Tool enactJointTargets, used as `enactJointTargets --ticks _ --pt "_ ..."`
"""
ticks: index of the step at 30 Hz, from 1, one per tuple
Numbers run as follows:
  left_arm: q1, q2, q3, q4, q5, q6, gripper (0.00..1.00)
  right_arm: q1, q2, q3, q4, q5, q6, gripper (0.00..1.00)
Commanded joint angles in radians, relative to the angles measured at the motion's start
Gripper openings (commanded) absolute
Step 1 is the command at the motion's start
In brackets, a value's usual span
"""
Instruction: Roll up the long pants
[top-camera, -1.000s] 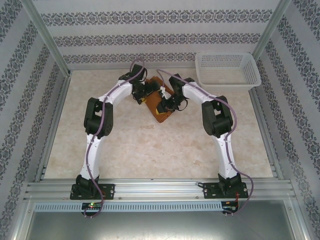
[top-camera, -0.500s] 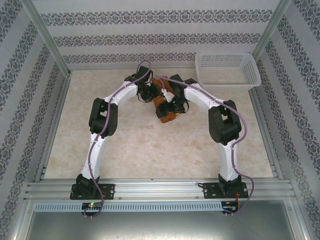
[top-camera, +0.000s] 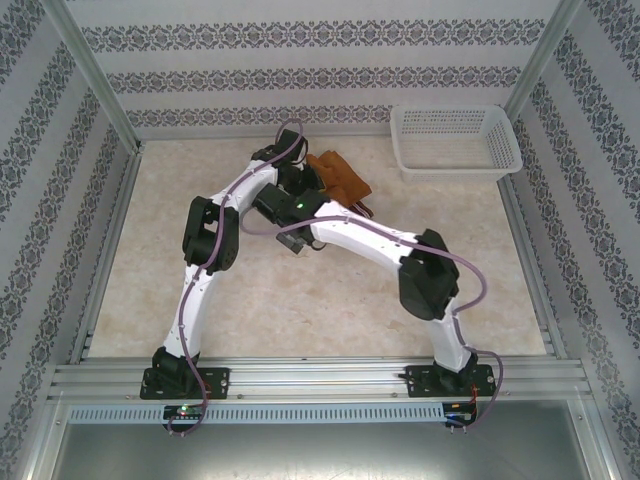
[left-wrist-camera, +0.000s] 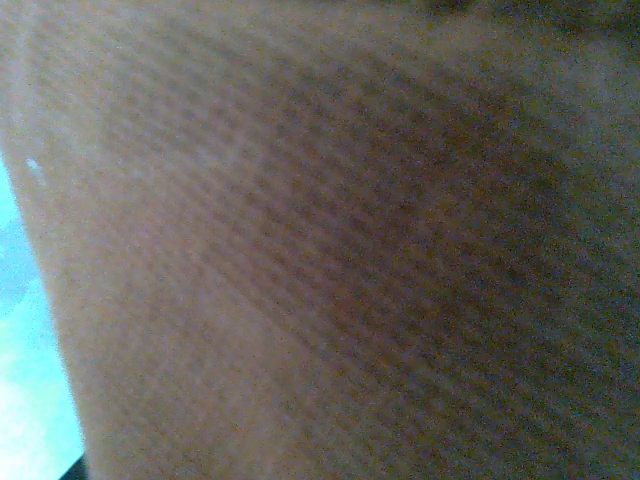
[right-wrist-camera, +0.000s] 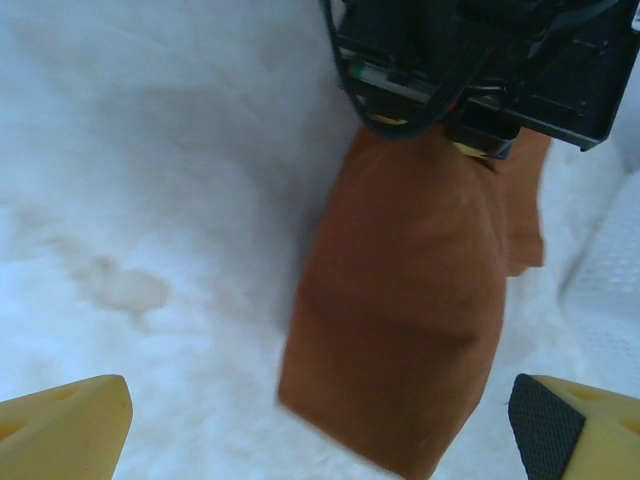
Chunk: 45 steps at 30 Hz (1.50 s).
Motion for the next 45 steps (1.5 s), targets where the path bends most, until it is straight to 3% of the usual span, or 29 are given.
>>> enactJointTargets --ticks 1,10,15,20,22,23,25,27,29,30,31,32,33,39,45 --pt "-0.021 0.070 -0.026 -0.166 0.020 -0.018 0.00 -0.039 0.101 -0.058 0.105 0.259 -0.114 0.98" --pt "-0.021 0.012 -0.053 -0.213 0.046 0.003 0.00 -0.135 0.194 -0.098 0.320 0.448 -0.297 0.98" --pt "-0.021 -0.034 -0.096 -0.223 0.063 0.017 0.00 -0.202 0.263 -0.095 0.544 0.494 -0.497 0.98" --pt "-0.022 -0.093 -0.166 -0.209 0.081 0.031 0.00 -0.288 0.373 0.079 0.320 0.326 -0.418 0.93" --pt "-0.021 -0.120 -0.199 -0.197 0.092 0.032 0.00 -0.320 0.399 0.124 0.226 0.221 -0.369 0.84" --pt "-0.021 -0.134 -0.216 -0.187 0.101 0.031 0.00 -0.336 0.404 0.129 0.194 0.165 -0.350 0.75" --pt "-0.021 -0.168 -0.246 -0.170 0.114 0.030 0.00 -0.366 0.408 0.144 0.134 0.071 -0.299 0.42" --pt "-0.022 -0.201 -0.270 -0.149 0.122 0.029 0.00 -0.390 0.405 0.139 0.104 0.006 -0.269 0.00" --pt "-0.022 -0.227 -0.282 -0.125 0.132 0.021 0.01 -0.400 0.390 0.106 0.113 -0.024 -0.262 0.00" --pt "-0.022 -0.236 -0.282 -0.116 0.137 0.015 0.12 -0.403 0.383 0.095 0.112 -0.040 -0.258 0.00" --pt "-0.022 -0.242 -0.277 -0.107 0.141 0.010 0.33 -0.403 0.374 0.079 0.114 -0.053 -0.248 0.00" --pt "-0.022 -0.245 -0.270 -0.098 0.142 0.005 0.71 -0.402 0.359 0.062 0.116 -0.075 -0.237 0.00" --pt "-0.020 -0.246 -0.257 -0.092 0.144 0.002 0.98 -0.401 0.344 0.044 0.118 -0.095 -0.222 0.00" --pt "0.028 -0.181 -0.033 -0.095 0.135 -0.048 1.00 -0.395 0.182 -0.054 0.114 -0.335 -0.109 0.00" --pt "0.128 0.005 0.507 -0.240 0.102 -0.093 1.00 -0.421 0.083 -0.045 0.056 -0.575 -0.023 0.00"
